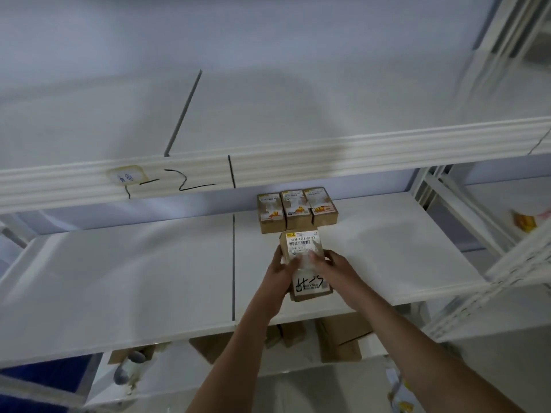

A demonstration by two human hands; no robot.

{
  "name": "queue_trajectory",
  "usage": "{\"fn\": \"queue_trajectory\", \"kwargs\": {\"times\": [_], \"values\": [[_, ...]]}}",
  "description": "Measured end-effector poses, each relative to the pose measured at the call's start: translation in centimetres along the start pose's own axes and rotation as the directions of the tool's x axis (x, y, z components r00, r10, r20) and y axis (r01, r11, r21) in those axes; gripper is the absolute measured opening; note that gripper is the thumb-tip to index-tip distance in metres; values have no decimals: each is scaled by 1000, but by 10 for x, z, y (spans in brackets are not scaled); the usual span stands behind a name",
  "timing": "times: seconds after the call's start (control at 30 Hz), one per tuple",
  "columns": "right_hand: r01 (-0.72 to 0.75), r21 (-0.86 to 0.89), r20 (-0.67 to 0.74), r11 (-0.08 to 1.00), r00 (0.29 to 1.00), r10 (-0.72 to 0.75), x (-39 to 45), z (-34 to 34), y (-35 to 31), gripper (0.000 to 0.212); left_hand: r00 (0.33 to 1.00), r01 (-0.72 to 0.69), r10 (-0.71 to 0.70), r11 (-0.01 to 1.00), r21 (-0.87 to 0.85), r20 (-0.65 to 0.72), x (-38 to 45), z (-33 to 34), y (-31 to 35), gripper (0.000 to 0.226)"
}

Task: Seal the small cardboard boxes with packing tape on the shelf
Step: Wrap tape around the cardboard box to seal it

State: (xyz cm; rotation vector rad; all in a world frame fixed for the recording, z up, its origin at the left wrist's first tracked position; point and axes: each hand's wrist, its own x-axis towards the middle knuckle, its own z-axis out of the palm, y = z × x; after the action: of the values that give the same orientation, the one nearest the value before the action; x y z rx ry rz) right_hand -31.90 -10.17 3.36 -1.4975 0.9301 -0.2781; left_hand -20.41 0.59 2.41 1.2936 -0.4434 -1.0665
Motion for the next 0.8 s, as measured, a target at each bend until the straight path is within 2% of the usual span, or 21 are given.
{"fn": "queue_trajectory", "kwargs": {"times": [0.1,0.27,0.37,0.57,0.8], "values": [[66,38,-13,997,998,-65,-2,-17,0,43,999,-53,53,998,28,-3,-3,29,0,41],[108,126,53,986,992,-115,-9,-61,-1,39,992,-123,126,988,92,-32,-3,71,4,40],[156,127,28,980,987,-160,-13,-87,-1,40,974,-177,195,972,154,-114,-2,103,3,37],[232,64,-7,971,973,-232,-28,-121,1,32,952,-229,270,941,248,-145,-4,160,-8,35],[194,92,13,977,980,-196,-36,-152,4,39,950,-210,257,946,245,-177,-8,186,-17,39]]}}
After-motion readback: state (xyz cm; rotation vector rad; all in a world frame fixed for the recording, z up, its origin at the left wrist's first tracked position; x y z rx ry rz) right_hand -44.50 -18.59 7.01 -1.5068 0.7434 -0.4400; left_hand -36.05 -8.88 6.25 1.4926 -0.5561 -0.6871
